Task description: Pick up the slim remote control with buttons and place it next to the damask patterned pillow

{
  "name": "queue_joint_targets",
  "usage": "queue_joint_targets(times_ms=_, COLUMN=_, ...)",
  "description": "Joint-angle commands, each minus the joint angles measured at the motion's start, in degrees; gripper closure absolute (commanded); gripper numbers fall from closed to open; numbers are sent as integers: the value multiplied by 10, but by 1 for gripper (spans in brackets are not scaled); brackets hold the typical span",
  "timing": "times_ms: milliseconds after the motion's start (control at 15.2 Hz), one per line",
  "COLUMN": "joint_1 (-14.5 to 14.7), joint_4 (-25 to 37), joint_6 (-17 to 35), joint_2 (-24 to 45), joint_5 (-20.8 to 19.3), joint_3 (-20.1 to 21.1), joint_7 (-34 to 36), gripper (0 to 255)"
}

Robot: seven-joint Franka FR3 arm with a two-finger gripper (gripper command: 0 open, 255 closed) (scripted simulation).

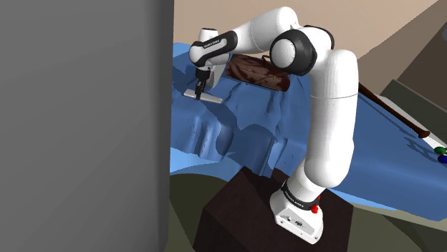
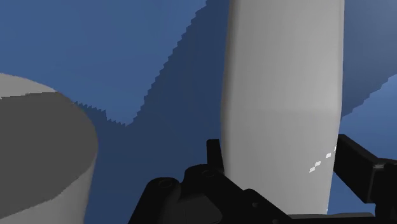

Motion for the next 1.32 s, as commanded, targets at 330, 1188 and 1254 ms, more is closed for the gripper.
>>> queue_joint_targets(times_ms=330, joint_1=-2, joint_4=-8, joint_6=3, joint_2=-1, joint_5=-1, joint_3=-2, joint_7=-1, gripper=255)
queue_joint_targets(times_ms=1188, joint_1=2, joint_4=36, joint_6=-77, joint_2=-38, joint_5=-11, joint_3=-7, joint_7=7, gripper=255)
queue_joint_targets(times_ms=1254, joint_1=2, joint_4=40, joint_6=-84, joint_2=-40, joint_5=-11, joint_3=-7, joint_7=7, gripper=255)
